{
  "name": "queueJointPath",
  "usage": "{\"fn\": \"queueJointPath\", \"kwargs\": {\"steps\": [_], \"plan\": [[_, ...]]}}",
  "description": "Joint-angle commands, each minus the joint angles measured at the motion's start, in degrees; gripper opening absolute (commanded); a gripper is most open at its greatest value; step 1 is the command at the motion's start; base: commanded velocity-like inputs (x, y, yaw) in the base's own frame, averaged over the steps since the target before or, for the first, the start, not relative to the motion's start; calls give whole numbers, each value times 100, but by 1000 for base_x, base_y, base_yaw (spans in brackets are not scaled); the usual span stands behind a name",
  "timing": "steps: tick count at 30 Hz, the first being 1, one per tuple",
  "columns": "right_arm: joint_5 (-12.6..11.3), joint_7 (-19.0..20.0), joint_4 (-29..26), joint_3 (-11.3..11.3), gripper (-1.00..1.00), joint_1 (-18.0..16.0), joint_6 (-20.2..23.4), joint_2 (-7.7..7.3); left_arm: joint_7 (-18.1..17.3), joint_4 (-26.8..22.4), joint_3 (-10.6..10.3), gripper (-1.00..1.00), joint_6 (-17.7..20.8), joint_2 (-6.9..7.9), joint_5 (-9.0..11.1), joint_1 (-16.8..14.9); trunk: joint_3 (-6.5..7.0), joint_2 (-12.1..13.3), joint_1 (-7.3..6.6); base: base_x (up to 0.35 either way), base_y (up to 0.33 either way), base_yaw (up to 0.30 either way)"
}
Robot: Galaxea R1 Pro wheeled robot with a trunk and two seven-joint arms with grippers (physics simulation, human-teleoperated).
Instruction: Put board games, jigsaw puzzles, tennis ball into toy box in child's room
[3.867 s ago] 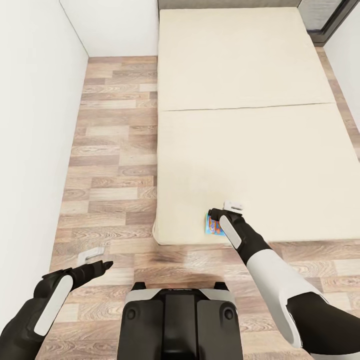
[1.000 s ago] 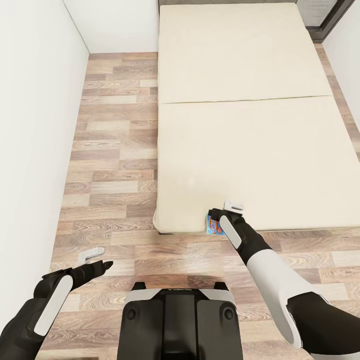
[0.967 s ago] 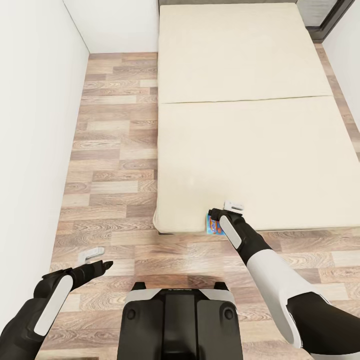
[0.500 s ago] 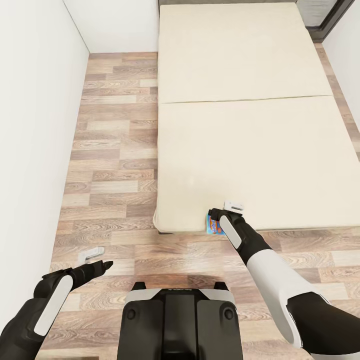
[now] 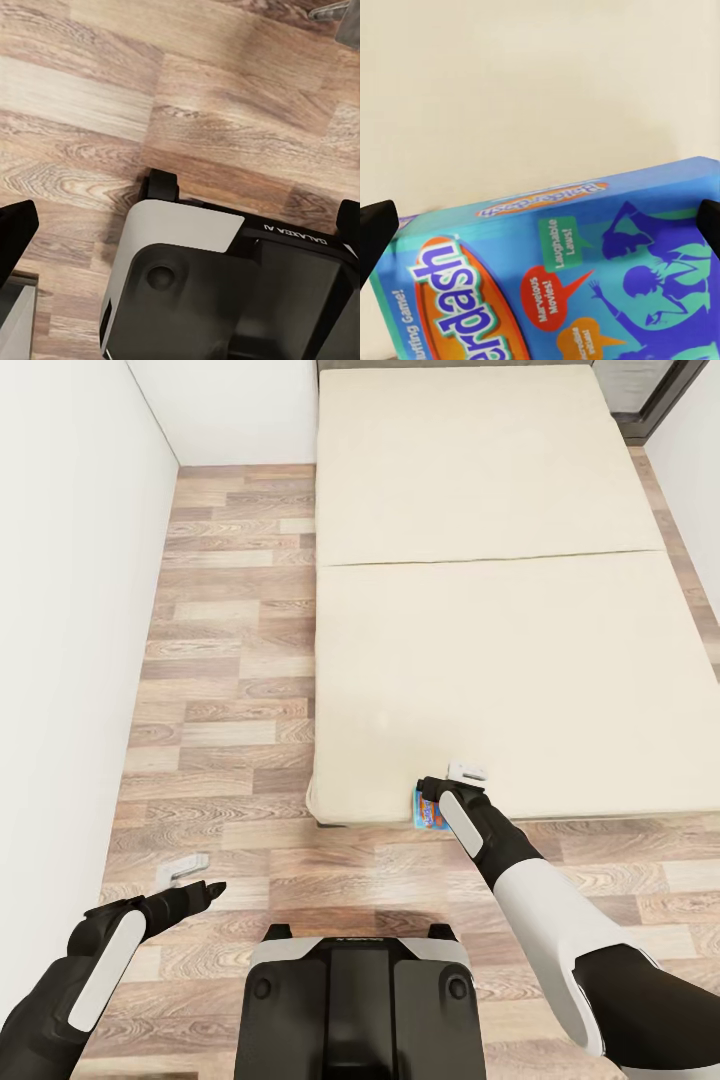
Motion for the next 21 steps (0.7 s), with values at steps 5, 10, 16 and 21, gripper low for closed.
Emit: {"fn": "queueJointPath", "kwargs": {"steps": [5,10,16,21], "plan": [[-106,-52,408,23,100,0,7,-5,50,-8,0,100,24,1,61,-2,-7,-7,5,0,0,0],[-106,-52,408,23,100,0,7,-5,50,-8,0,100,24,1,62,-2,-7,-7,5,0,0,0],[-106,-52,408,23,100,1,7,-5,51,-8,0,100,24,1,62,-2,-7,-7,5,0,0,0],[-106,-52,408,23,100,4,7,-5,50,-8,0,100,24,1,61,-2,-7,-7,5,-19,0,0]]}}
